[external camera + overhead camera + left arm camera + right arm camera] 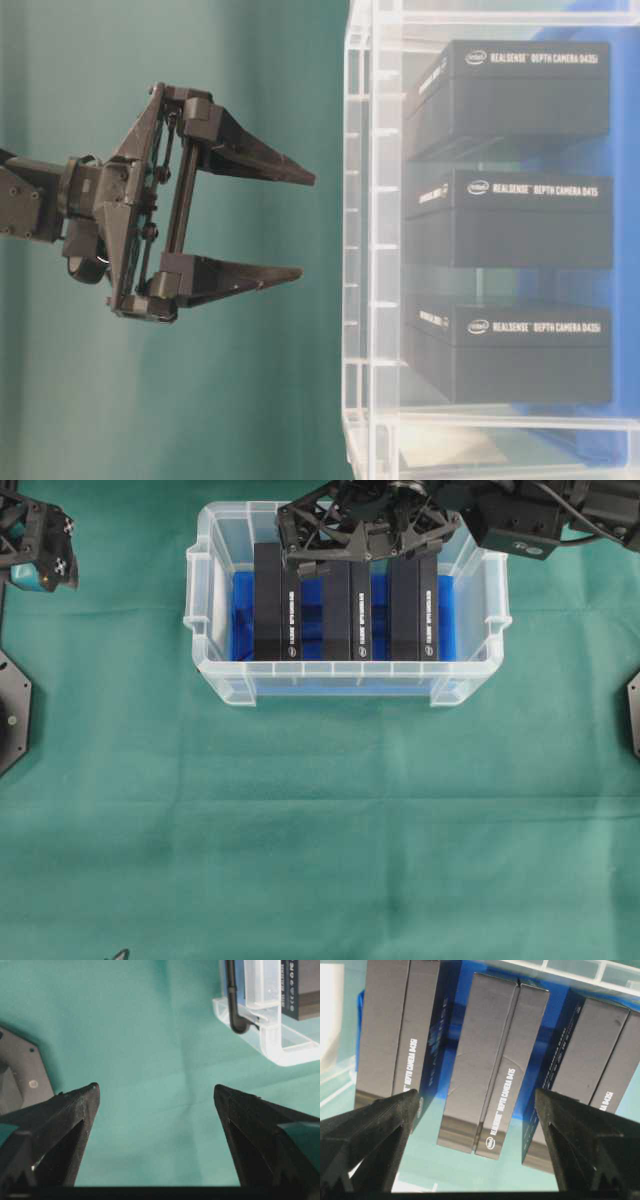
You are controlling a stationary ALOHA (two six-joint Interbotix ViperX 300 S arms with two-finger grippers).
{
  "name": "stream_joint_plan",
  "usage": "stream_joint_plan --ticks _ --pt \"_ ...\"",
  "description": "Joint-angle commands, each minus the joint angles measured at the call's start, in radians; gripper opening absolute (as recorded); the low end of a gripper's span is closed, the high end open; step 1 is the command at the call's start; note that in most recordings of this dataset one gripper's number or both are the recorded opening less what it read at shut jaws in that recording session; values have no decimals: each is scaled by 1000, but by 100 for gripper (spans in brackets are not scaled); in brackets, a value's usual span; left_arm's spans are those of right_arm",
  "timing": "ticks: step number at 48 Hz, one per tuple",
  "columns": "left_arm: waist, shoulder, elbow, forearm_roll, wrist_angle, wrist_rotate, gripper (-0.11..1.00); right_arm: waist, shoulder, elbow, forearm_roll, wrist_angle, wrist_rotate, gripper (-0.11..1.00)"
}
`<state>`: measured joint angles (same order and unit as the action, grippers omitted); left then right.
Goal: Take out the box from the case.
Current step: 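Lower the open right gripper around the middle black box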
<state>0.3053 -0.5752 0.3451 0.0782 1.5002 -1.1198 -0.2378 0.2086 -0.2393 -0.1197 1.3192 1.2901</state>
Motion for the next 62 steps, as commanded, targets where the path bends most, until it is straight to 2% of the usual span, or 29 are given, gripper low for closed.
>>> stream_joint_plan --ticks 1,39,62 --pt "3 -8 -15 -2 -3 -2 94 2 -17 -25 2 0 0 94" --pt "3 -8 -14 -5 -3 -3 94 2 12 -12 23 5 -3 94" --pt "3 -8 -14 -6 -2 -2 94 0 28 77 63 -69 -2 94"
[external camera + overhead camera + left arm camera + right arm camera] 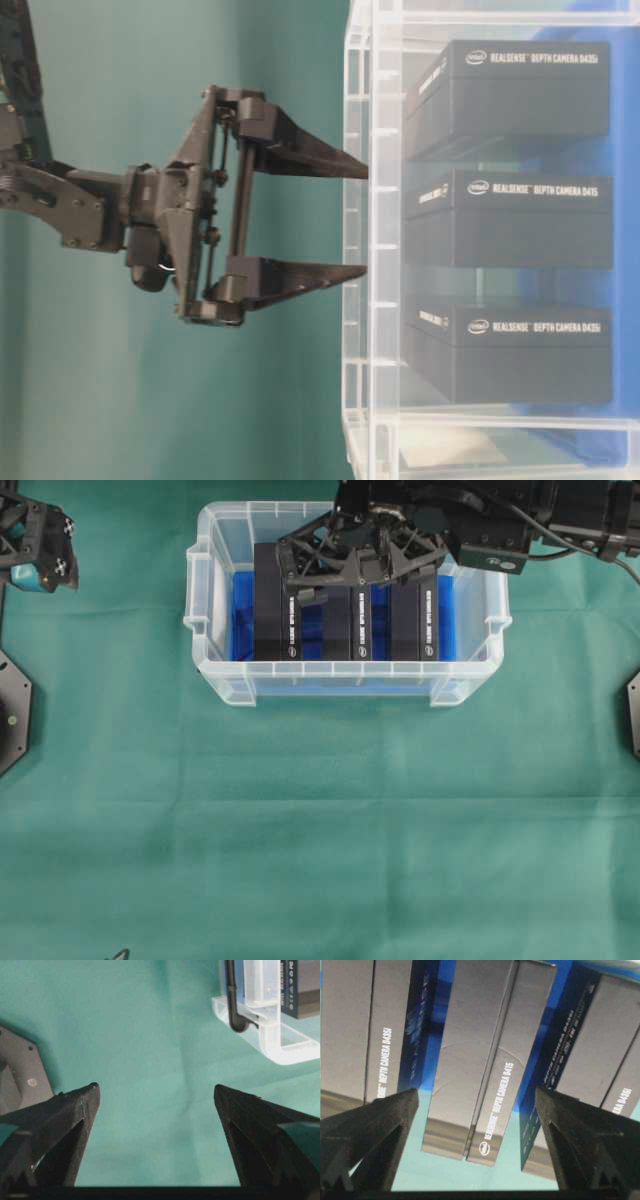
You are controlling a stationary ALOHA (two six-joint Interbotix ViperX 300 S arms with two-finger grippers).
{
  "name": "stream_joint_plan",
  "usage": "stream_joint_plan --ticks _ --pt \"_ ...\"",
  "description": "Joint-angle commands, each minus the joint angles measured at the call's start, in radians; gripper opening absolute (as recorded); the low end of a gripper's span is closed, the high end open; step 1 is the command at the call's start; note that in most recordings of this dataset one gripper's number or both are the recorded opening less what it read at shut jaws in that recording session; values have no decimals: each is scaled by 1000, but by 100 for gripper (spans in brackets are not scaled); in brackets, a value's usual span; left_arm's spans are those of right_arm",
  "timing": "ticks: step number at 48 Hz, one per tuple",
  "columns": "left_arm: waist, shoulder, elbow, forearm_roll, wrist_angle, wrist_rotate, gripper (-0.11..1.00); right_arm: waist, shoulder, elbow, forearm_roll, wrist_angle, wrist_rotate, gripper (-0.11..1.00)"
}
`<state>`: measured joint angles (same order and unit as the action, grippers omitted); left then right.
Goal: Take out the box from the case.
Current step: 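Lower the open right gripper around the middle black box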
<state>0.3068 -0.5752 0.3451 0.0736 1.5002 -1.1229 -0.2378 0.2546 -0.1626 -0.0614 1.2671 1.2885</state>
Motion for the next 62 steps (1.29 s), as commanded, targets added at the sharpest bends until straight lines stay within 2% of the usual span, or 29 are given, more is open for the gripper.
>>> stream_joint_plan --ticks 1,62 --pt "2 -8 -12 0 -2 2 94 0 -18 3 6 -21 0 94" --pt "2 -2 -11 0 -2 0 94 -28 49 103 58 -152 -8 94"
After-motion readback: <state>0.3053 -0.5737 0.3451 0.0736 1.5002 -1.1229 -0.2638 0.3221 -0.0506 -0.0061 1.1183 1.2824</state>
